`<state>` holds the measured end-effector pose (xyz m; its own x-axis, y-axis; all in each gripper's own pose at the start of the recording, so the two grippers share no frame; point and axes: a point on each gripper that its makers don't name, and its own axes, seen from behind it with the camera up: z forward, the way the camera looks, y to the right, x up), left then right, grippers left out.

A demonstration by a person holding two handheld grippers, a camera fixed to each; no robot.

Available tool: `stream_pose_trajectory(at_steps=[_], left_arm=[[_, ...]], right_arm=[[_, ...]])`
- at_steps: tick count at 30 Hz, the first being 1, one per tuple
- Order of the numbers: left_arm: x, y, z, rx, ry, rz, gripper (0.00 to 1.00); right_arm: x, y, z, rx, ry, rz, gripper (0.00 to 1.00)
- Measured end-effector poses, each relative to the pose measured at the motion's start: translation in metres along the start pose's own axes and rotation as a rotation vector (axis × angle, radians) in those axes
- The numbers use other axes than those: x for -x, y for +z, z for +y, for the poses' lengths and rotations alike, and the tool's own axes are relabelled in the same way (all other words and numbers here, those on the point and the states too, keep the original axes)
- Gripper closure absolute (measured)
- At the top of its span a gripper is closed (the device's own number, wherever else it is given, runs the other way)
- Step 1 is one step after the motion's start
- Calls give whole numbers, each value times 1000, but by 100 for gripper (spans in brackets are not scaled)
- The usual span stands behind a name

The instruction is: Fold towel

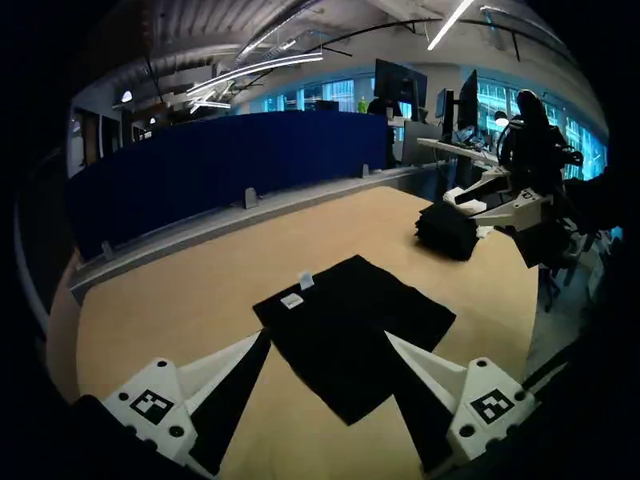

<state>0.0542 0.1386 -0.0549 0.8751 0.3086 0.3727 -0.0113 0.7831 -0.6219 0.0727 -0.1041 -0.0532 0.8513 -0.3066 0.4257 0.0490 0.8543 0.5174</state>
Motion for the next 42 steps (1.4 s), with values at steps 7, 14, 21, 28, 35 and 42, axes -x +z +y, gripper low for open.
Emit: stream_pose_trajectory(at_steps=[7, 14, 21, 28, 35, 42], left_arm=[[48, 16, 14, 30, -5, -91, 5], [94, 32, 28, 53, -20, -181, 5], [131, 42, 37, 62, -65, -262, 5], [156, 46, 42, 67, -109, -320, 5], [167, 48, 46, 69, -128, -353, 8], [174, 49, 47, 62, -122, -376, 25]], right_arm=[[50, 18, -5, -13, -1, -77, 1], [102, 32, -15, -32, 3, -160, 0], [144, 38, -22, -47, -3, -228, 0], [173, 42, -27, -61, 6, -278, 5], [190, 44, -33, -72, 25, -304, 15], [200, 45, -37, -81, 24, -320, 36]])
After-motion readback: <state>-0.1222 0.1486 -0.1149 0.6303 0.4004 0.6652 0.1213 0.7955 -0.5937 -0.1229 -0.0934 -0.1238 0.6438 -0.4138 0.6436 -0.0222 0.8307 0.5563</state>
